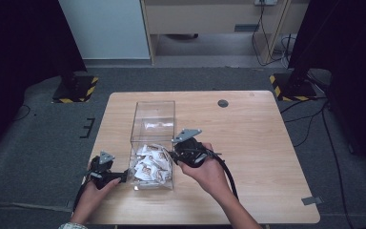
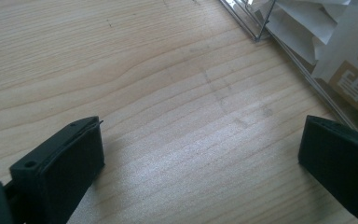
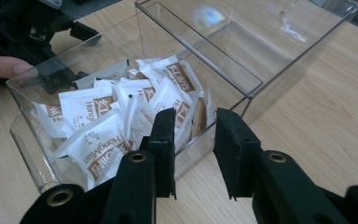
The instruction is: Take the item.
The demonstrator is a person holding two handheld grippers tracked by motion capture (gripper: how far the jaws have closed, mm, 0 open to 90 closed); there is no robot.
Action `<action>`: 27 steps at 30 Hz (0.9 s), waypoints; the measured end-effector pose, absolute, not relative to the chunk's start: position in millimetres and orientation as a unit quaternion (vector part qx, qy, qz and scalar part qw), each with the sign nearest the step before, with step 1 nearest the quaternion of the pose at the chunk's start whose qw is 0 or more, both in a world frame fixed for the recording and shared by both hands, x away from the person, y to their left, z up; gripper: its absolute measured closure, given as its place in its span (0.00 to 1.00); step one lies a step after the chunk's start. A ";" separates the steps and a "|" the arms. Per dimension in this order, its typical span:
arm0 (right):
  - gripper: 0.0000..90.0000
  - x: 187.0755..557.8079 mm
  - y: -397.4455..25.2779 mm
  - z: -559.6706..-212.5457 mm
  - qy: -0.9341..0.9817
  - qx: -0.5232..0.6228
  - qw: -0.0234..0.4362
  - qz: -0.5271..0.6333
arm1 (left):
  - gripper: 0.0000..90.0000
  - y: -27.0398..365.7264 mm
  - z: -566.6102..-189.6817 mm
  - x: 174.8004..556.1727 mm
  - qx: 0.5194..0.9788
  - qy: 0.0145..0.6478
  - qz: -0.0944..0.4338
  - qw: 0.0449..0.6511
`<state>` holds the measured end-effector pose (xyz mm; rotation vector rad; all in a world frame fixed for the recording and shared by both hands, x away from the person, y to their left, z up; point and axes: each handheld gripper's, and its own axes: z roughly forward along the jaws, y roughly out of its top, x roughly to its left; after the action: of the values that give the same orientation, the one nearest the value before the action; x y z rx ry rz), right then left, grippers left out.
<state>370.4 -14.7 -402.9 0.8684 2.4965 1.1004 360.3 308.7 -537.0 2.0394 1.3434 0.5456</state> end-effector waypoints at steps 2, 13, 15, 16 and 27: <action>0.78 369.3 -11.6 -403.6 0.865 0.296 0.135 0.382 | 0.00 308.7 -537.0 360.3 0.774 0.510 0.207 0.314; 0.79 364.9 7.0 -415.9 0.866 0.289 0.117 0.390 | 0.00 308.7 -537.0 360.3 0.774 0.510 0.207 0.314; 0.80 363.5 11.3 -419.0 0.867 0.288 0.112 0.392 | 0.00 308.7 -537.0 360.3 0.774 0.510 0.207 0.314; 0.80 363.5 11.3 -419.0 0.867 0.288 0.112 0.392 | 0.00 308.7 -537.0 360.3 0.774 0.510 0.207 0.314; 0.81 362.8 25.5 -435.7 0.872 0.283 0.100 0.387 | 0.00 308.7 -537.0 360.3 0.774 0.510 0.207 0.314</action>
<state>362.8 25.5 -435.7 0.8367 2.5768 1.1450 360.3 308.7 -537.0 2.0398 1.3431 0.5451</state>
